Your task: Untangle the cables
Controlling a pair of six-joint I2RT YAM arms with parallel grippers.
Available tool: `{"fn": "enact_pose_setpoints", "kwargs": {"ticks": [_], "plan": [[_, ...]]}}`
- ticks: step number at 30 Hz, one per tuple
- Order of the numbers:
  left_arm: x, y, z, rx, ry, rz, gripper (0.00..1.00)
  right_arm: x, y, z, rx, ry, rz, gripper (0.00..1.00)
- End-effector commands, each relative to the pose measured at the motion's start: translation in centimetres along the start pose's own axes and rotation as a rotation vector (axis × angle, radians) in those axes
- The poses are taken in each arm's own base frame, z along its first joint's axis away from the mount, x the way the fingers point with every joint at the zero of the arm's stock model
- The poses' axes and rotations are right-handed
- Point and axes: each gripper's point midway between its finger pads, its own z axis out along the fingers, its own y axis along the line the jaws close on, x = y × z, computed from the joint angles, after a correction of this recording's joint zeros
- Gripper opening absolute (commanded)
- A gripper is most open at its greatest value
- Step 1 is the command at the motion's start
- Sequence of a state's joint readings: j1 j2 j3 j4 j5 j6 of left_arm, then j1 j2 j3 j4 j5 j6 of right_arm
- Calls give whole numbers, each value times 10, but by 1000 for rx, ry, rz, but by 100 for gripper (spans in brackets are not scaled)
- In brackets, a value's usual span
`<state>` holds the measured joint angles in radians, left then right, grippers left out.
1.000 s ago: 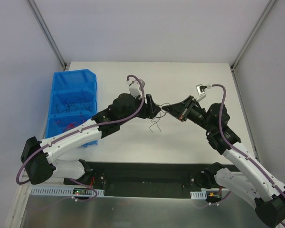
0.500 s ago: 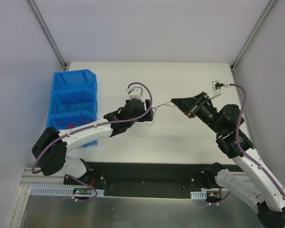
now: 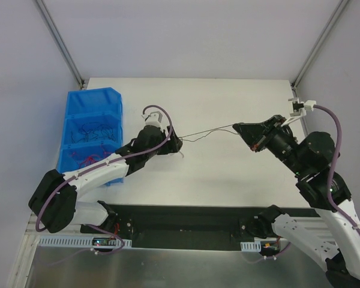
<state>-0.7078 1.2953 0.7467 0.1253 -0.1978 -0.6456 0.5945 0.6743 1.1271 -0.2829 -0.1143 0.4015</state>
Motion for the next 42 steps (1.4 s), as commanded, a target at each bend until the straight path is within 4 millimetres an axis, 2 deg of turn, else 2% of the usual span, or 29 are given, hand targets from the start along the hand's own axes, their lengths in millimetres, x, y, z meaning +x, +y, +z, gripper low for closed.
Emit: {"fn": "enact_pose_setpoints", "kwargs": {"ticks": [1, 3, 4, 6, 7, 10, 12, 14, 16, 17, 19, 20, 22, 24, 26, 28, 30, 31, 34, 36, 42], "plan": [[47, 82, -5, -247, 164, 50, 71, -106, 86, -62, -225, -346, -170, 0], [47, 83, -5, -241, 173, 52, 67, -108, 86, -68, -215, -345, -216, 0], [46, 82, -5, -228, 179, 53, 61, -107, 86, -71, -213, -346, -242, 2], [41, 74, -7, -187, 180, 66, 51, -100, 77, -70, -182, -325, -289, 9], [38, 71, -8, -168, 175, 75, 46, -92, 65, -66, -140, -285, -305, 16], [26, 64, -17, -135, 138, 92, 41, -64, 20, -48, 24, -155, -395, 24], [19, 63, -24, -127, 126, 97, 38, -51, -23, -37, 198, -86, -447, 26], [13, 53, -32, -78, 116, 106, 36, -34, -68, -28, 376, -4, -473, 31], [9, 35, -40, 17, 125, 134, 32, 0, -98, -10, 434, 131, -490, 36], [8, 25, -45, 69, 132, 143, 30, 19, -103, 1, 399, 191, -492, 39], [1, 10, -57, 142, 123, 156, 29, 57, -102, 25, 282, 299, -453, 45], [-1, 6, -61, 159, 120, 160, 27, 78, -93, 36, 181, 362, -411, 46], [-8, 6, -68, 153, 104, 160, 22, 108, -87, 53, 84, 431, -328, 48], [-13, 8, -76, 126, 97, 150, 24, 133, -84, 65, 24, 473, -231, 49], [-10, 10, -79, 102, 120, 122, 44, 155, -71, 81, -76, 480, -147, 51], [1, 17, -77, 64, 173, 77, 52, 180, -72, 89, -78, 536, -80, 53], [18, 20, -70, 60, 246, 69, 55, 200, -80, 94, -45, 579, -67, 54], [27, 24, -64, 46, 287, 75, 53, 208, -84, 95, -30, 597, -67, 54], [47, 45, -47, -53, 376, 77, 49, 214, -87, 100, -30, 598, -66, 54], [54, 58, -36, -115, 398, 89, 45, 216, -88, 99, -36, 600, -64, 54], [70, 69, -9, -139, 441, 132, 27, 222, -93, 88, -31, 607, -69, 54]]}}
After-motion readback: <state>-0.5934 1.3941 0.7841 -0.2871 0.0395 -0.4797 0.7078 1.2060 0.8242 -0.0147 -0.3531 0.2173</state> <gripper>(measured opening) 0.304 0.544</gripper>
